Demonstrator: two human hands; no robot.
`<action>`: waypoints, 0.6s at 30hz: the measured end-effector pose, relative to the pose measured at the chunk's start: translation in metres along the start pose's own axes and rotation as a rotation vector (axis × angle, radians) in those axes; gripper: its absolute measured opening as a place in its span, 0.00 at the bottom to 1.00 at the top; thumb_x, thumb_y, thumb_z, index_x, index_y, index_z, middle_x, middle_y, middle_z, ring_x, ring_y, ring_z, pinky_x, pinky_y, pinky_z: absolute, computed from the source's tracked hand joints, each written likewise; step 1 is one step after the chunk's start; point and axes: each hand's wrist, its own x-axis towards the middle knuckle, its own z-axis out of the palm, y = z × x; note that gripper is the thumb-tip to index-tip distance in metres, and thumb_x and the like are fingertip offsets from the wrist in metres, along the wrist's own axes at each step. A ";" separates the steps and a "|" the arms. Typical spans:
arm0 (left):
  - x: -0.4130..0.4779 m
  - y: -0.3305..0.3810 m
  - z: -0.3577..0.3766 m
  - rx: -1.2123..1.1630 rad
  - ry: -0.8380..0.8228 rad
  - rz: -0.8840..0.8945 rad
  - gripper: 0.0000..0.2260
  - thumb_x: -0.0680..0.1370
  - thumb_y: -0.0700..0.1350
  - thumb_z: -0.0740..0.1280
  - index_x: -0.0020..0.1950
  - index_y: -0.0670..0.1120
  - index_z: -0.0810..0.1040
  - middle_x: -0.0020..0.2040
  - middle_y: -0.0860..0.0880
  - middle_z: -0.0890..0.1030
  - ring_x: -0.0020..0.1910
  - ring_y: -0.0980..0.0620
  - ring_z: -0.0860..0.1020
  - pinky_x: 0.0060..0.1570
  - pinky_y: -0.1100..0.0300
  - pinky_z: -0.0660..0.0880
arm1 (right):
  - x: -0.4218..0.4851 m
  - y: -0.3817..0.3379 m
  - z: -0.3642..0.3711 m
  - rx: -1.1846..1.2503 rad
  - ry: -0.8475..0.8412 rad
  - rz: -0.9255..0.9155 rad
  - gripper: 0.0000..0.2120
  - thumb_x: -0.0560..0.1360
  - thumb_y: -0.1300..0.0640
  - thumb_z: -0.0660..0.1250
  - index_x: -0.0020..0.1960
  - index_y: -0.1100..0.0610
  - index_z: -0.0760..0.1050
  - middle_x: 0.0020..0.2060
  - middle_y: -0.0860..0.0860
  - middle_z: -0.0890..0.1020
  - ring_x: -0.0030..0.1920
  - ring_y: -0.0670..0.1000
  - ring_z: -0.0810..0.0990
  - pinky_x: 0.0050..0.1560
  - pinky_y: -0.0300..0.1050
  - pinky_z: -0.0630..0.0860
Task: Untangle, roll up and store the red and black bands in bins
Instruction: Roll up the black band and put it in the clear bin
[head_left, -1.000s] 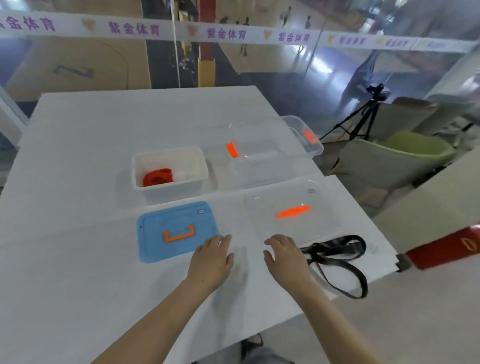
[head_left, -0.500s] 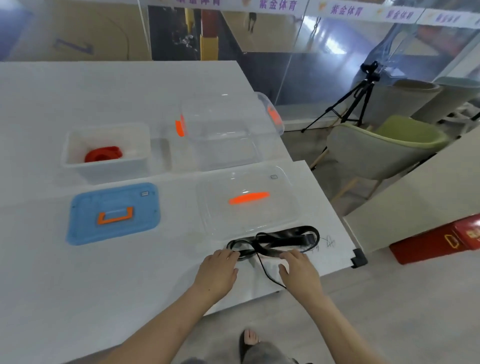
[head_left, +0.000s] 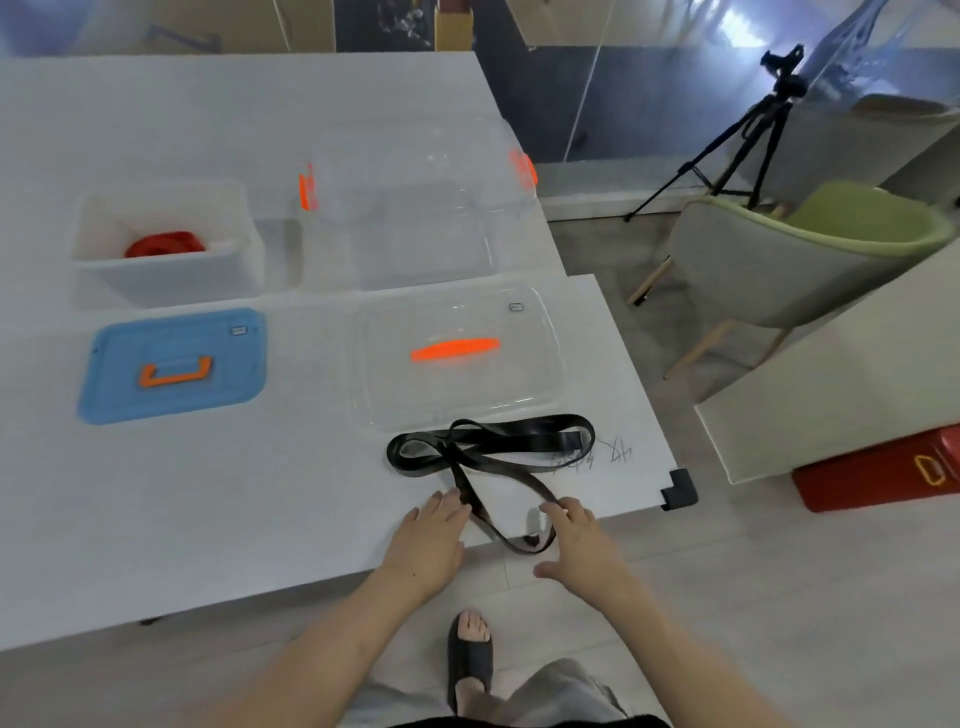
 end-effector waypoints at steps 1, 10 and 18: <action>0.000 0.000 0.001 -0.005 -0.001 -0.013 0.27 0.86 0.47 0.56 0.85 0.48 0.52 0.86 0.47 0.47 0.85 0.44 0.49 0.82 0.47 0.54 | 0.002 0.002 0.004 0.002 0.032 -0.014 0.38 0.76 0.48 0.76 0.80 0.50 0.62 0.76 0.51 0.66 0.74 0.55 0.70 0.68 0.49 0.76; -0.012 0.003 -0.015 -0.104 0.038 -0.082 0.26 0.86 0.48 0.58 0.84 0.50 0.56 0.85 0.50 0.55 0.84 0.47 0.54 0.80 0.50 0.59 | -0.009 0.005 -0.017 0.398 0.090 -0.089 0.25 0.78 0.59 0.72 0.70 0.43 0.70 0.62 0.49 0.80 0.58 0.53 0.81 0.57 0.44 0.78; -0.045 0.021 -0.100 -0.440 0.417 -0.016 0.21 0.82 0.53 0.68 0.75 0.55 0.73 0.69 0.57 0.74 0.68 0.56 0.74 0.67 0.58 0.73 | -0.045 -0.047 -0.132 0.834 0.165 -0.200 0.22 0.71 0.55 0.81 0.60 0.43 0.76 0.46 0.49 0.87 0.39 0.40 0.81 0.47 0.37 0.78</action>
